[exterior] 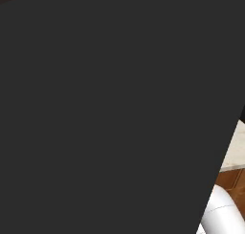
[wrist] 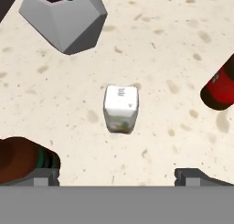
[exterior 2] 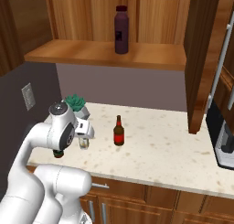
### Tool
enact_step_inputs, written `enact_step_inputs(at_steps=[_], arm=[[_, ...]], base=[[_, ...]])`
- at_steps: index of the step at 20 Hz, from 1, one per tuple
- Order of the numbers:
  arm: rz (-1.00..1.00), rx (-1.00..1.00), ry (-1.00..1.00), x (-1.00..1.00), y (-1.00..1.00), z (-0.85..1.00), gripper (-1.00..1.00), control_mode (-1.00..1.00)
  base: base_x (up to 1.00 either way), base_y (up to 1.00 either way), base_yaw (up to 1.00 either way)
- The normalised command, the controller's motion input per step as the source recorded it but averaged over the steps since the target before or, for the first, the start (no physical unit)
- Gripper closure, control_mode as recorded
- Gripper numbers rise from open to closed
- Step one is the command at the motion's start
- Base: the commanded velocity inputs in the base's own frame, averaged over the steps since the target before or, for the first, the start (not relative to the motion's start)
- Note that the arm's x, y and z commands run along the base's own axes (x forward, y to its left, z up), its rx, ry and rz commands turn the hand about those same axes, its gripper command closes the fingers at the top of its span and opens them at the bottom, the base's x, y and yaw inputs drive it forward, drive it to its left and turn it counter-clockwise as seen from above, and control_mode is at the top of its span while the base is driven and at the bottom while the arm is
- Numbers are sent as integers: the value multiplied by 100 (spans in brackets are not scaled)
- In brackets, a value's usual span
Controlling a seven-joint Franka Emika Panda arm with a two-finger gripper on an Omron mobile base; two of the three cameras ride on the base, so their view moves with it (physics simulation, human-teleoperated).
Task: Sort all alcoholic drinks to one cabinet, and non-alcoholic drinks to the other.
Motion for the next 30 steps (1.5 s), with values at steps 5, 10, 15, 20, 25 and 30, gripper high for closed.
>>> enact_step_inputs(at_steps=[5, 10, 15, 20, 25, 30], arm=[[-1, 0, 0, 23, 6, -13, -100, -100], [-1, 0, 1, 23, 7, -10, -100, -100], [-1, 0, 0, 21, 1, -22, -100, -100], [-2, 0, 0, 20, 0, -31, -100, -100], [-2, 0, 0, 18, 0, -32, -100, -100], [-2, 0, 0, 14, 0, -29, -100, -100]], base=[[0, 0, 0], [0, 0, 0], [0, 0, 0], [0, 0, 0], [0, 0, 0], [0, 0, 0]])
